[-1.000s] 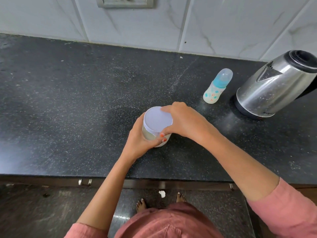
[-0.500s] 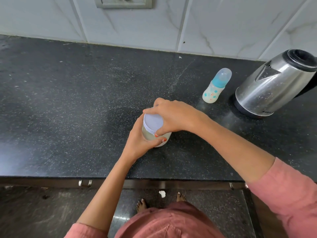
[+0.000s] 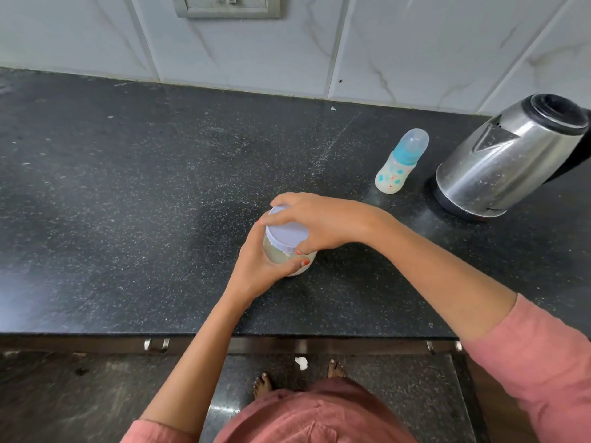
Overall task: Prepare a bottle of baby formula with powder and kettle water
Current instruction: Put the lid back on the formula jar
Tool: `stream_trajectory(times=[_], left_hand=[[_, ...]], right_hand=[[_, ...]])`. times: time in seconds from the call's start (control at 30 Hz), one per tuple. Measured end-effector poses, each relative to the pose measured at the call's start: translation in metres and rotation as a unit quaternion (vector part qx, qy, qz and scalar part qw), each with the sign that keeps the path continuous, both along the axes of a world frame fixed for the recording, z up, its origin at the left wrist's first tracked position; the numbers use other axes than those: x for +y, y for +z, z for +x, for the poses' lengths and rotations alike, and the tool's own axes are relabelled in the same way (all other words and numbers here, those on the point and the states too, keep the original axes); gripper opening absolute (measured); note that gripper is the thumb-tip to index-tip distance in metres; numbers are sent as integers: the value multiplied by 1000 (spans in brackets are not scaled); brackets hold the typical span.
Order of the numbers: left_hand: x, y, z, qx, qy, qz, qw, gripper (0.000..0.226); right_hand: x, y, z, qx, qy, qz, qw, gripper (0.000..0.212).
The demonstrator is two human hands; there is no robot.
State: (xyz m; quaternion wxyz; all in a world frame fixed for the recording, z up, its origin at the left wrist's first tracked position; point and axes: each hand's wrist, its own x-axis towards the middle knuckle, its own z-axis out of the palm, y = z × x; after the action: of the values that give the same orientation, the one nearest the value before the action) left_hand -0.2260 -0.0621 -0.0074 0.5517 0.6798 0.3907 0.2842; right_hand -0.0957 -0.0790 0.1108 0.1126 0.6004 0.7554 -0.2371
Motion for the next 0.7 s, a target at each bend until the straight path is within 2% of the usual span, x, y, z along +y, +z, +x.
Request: stream_trajectory(times=[0.17, 0.23, 0.3, 0.37, 0.43, 0.53, 0.6, 0.7], left_hand=[[1, -2, 0, -12, -7, -6, 1000, 88], [1, -2, 0, -13, -5, -9, 1000, 86], [1, 0, 0, -12, -6, -9, 1000, 82], [1, -1, 0, -11, -8, -8, 1000, 83], [2, -2, 0, -5, -8, -3, 1000, 87], [1, -1, 0, -1, -8, 5, 1000, 85], [1, -1, 0, -3, -7, 4, 1000, 87], [1, -1, 0, -11, -9, -1, 1000, 85]], right_hand=[[-6, 0, -13, -74, -111, 97, 986, 63], [-7, -2, -15, -88, -144, 107, 980, 66], [-6, -2, -11, -63, -167, 82, 981, 71], [-4, 1, -3, -24, -150, 49, 987, 78], [-2, 4, 1, -15, -84, 25, 996, 85], [0, 2, 1, 0, -13, -12, 1000, 80], [0, -2, 0, 2, -18, 12, 1000, 72], [-3, -3, -7, -33, -82, 71, 994, 65]])
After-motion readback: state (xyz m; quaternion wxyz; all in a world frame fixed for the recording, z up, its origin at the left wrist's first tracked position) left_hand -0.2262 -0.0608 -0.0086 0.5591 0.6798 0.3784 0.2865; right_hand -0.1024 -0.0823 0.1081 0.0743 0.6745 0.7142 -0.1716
